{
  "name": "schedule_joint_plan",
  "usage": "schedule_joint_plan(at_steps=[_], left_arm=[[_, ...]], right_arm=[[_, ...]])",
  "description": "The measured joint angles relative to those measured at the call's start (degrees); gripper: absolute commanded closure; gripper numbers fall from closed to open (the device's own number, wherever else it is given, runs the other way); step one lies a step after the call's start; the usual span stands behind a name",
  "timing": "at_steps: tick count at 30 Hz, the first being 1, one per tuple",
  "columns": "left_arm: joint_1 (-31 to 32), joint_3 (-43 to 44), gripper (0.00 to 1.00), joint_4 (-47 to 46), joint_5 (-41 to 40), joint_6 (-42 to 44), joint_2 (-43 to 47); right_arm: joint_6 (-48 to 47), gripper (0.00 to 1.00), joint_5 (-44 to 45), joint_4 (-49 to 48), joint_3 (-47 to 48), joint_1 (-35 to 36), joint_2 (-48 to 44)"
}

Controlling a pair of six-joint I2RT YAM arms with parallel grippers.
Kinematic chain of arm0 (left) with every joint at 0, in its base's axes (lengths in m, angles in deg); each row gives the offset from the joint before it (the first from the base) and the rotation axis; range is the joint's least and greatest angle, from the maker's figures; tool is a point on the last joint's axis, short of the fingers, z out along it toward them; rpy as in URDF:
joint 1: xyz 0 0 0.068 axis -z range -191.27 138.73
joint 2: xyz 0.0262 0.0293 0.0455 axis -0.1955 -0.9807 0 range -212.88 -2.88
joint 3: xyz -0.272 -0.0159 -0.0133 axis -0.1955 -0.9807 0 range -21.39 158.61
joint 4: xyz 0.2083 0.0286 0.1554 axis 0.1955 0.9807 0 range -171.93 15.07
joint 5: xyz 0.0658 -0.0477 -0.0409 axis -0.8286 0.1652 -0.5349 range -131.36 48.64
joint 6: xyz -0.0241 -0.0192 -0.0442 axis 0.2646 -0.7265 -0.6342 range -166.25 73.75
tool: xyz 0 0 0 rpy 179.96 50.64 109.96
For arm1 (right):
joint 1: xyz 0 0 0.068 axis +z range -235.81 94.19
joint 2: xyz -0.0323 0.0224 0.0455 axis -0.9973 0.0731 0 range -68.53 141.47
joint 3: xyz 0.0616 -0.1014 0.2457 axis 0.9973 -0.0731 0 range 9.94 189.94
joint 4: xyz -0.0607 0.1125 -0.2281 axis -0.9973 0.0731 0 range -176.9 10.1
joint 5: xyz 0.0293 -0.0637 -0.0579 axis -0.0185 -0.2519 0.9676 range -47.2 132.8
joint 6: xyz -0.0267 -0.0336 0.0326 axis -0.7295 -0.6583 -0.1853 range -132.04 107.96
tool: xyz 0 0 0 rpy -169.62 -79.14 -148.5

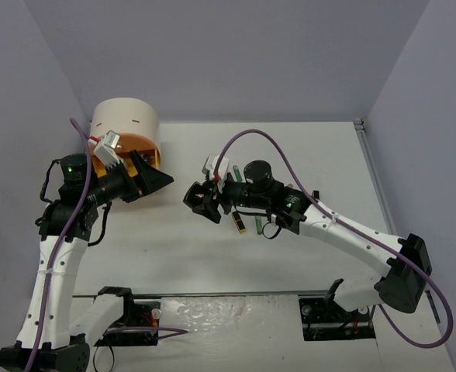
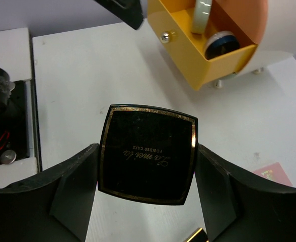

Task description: Organize the makeup

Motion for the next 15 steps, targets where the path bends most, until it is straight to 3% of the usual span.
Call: schedule_joint_plan(at_steps=[5, 15], left_arm=[[2.5, -0.4, 0.12, -0.4, 0.9, -1.4, 0.1], [8.7, -2.9, 0.25, 0.0, -1.5, -1.0, -1.3]], right_arm=[[-1.1, 0.91, -2.7, -0.1, 1.7, 1.9, 2.0], [-1.7, 0.9, -4.1, -0.1, 3.4, 2.0, 4.2]])
